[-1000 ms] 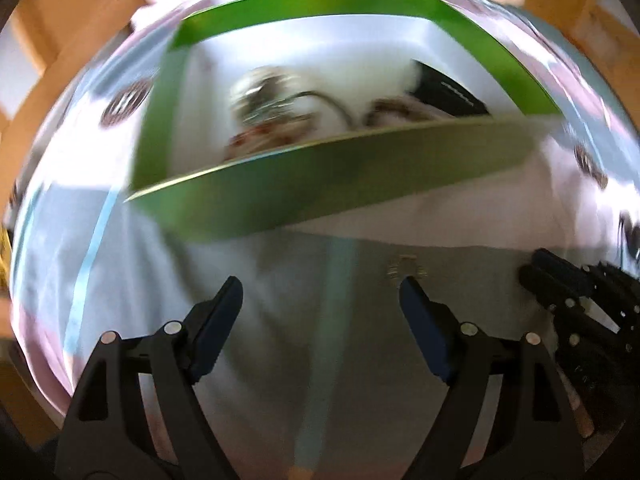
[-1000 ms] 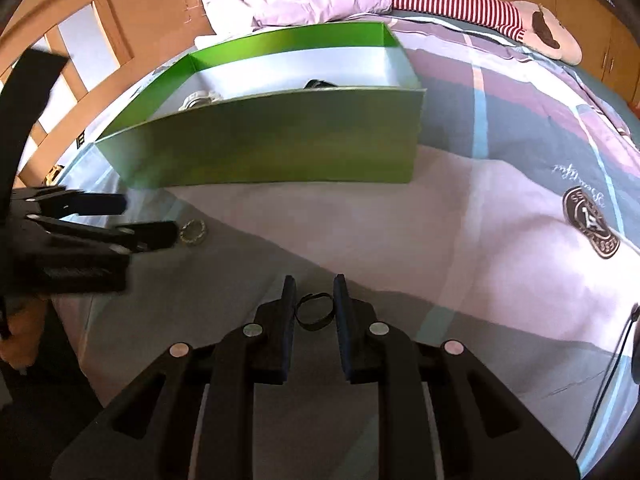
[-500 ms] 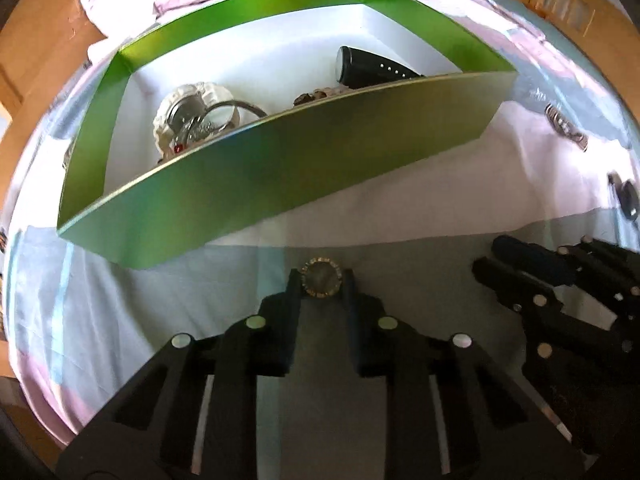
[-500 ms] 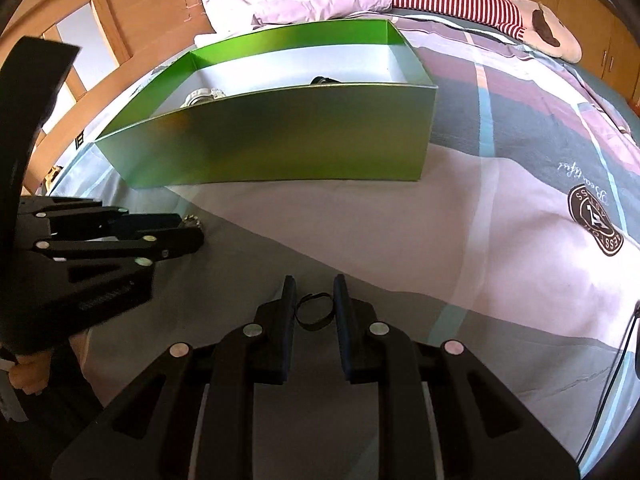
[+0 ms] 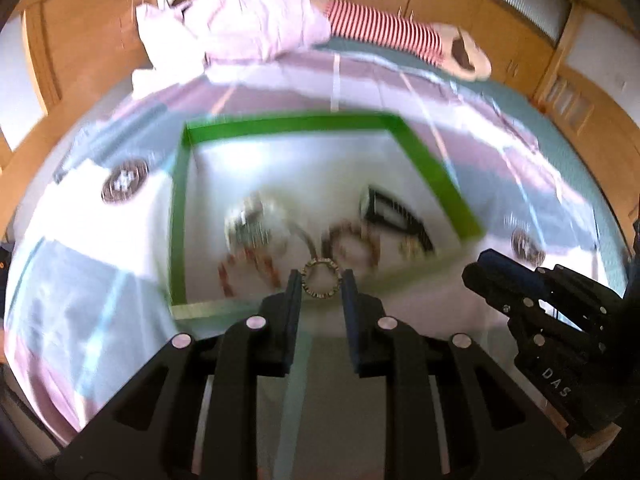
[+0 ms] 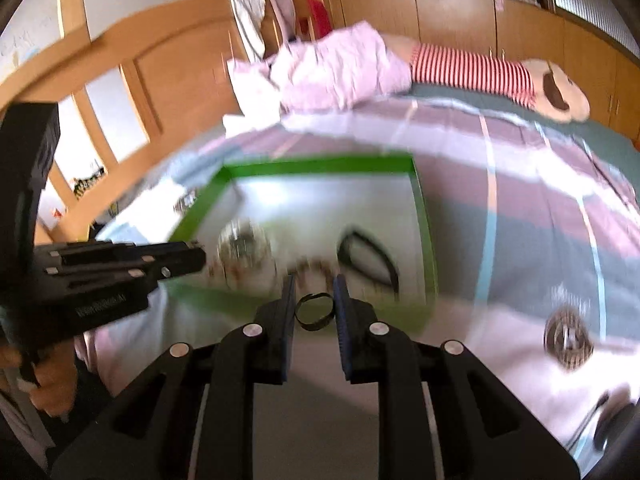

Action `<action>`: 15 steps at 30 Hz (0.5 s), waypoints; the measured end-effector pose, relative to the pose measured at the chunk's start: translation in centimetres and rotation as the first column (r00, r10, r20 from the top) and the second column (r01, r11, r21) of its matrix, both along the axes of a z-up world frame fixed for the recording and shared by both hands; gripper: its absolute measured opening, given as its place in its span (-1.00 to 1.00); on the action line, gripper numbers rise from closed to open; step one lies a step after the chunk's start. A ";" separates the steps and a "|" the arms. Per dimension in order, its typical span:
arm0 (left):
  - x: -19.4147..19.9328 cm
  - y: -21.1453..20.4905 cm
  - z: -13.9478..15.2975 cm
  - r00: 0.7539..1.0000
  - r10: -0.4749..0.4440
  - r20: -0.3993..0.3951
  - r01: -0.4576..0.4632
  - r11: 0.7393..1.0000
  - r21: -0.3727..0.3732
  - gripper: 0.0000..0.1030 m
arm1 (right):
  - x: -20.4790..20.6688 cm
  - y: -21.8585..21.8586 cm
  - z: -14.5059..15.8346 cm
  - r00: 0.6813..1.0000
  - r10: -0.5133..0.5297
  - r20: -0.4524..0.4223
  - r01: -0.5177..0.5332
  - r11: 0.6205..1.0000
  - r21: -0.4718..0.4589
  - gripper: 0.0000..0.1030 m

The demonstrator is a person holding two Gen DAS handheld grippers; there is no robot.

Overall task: Organize jewelry
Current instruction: 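Carry both rings into the green box and open both tools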

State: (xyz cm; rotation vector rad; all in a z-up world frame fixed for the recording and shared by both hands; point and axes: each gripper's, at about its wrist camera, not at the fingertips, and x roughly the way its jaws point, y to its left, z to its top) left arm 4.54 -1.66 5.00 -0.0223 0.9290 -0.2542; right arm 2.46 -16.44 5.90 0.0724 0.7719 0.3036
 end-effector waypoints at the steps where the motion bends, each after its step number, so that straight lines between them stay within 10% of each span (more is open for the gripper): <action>1: 1.0 0.0 0.5 1.000 0.010 0.017 -0.010 1.000 0.010 -0.60 | 1.1 0.3 0.3 1.000 0.001 0.012 -0.001 1.000 -0.002 -0.63; 12: 7.5 0.5 -2.5 0.997 0.076 -0.025 -0.075 0.996 0.042 -0.60 | 7.8 2.2 -3.8 0.995 -0.042 -0.085 0.037 0.998 -0.057 -0.63; 15: 8.0 0.8 -3.3 0.995 0.092 -0.039 -0.090 0.994 0.057 -0.51 | 8.0 2.2 -4.5 0.993 -0.066 -0.101 0.059 0.996 -0.074 -0.23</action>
